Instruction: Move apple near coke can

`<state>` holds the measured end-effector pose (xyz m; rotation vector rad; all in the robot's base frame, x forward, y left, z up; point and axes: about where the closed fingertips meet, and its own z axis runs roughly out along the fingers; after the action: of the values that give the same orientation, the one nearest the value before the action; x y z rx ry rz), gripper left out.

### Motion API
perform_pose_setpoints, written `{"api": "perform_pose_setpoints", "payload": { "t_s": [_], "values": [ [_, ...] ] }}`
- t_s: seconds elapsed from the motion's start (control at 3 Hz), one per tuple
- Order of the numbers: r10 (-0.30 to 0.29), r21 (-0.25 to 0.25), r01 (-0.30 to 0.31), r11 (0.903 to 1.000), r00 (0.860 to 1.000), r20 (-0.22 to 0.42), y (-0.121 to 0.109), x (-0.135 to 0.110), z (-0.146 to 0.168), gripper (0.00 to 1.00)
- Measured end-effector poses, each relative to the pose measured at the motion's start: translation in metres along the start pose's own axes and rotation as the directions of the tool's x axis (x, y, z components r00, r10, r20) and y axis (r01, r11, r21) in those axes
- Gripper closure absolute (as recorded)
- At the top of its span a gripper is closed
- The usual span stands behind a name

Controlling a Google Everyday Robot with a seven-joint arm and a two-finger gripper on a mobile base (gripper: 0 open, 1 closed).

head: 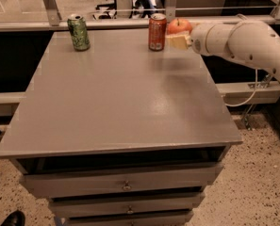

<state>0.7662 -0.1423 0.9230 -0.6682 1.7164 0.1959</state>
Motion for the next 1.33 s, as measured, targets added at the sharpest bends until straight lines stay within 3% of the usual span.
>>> {"api": "perform_pose_setpoints", "payload": {
  "t_s": [0.33, 0.67, 1.0, 1.33],
  "values": [
    [0.013, 0.022, -0.013, 0.9997, 1.000, 0.023, -0.035, -0.001, -0.003, 1.00],
    [0.064, -0.011, -0.063, 0.9979, 0.998, 0.022, -0.058, 0.015, 0.012, 1.00],
    [0.121, -0.073, -0.121, 0.9900, 0.993, 0.004, -0.067, 0.034, 0.028, 1.00],
    [0.161, -0.133, -0.162, 0.9778, 0.987, -0.018, -0.060, 0.049, 0.041, 1.00]
  ]
}}
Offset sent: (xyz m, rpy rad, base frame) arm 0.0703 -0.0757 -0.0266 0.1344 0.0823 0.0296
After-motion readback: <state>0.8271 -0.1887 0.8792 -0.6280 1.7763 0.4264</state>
